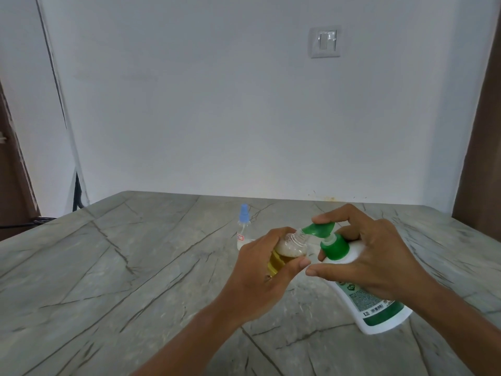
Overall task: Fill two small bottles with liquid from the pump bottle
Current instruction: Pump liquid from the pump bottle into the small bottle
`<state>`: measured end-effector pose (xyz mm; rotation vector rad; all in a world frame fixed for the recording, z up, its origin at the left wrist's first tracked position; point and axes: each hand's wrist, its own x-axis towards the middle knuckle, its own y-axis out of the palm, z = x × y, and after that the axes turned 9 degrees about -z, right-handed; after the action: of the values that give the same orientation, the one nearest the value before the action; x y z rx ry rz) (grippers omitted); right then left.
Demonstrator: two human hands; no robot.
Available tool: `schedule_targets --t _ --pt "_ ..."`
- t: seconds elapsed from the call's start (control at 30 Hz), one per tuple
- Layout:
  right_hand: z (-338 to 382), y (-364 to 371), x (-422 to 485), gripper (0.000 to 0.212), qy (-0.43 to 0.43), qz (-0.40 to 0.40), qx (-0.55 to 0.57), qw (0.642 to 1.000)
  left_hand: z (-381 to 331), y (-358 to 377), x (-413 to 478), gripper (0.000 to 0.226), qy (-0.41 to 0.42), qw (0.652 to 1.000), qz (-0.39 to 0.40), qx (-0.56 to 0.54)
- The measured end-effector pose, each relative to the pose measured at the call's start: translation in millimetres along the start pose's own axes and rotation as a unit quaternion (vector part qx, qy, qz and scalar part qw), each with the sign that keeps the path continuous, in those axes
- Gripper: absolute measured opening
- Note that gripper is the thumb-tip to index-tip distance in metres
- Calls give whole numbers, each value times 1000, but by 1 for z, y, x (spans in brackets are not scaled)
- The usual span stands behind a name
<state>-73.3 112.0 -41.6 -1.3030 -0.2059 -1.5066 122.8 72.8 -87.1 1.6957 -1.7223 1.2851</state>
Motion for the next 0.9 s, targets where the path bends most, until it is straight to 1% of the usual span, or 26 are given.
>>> schedule_targets --t 0.13,0.3,0.43,0.57,0.9 --pt "-1 0 0 63 1 1 0 1000 2 1 -2 38 -5 1000 5 3" --pt "-3 1 -1 69 -6 15 -2 1000 2 0 1 37 -9 1000 -1 0" --pt "-2 2 -1 74 -8 7 1 1000 1 0 2 35 -2 1000 3 -1" --pt "-3 2 -1 64 -20 5 2 1000 1 -1 3 36 5 1000 -1 -7" --pt "-10 3 -1 62 -16 -8 33 999 -1 -3 1 35 31 1000 -2 -4"
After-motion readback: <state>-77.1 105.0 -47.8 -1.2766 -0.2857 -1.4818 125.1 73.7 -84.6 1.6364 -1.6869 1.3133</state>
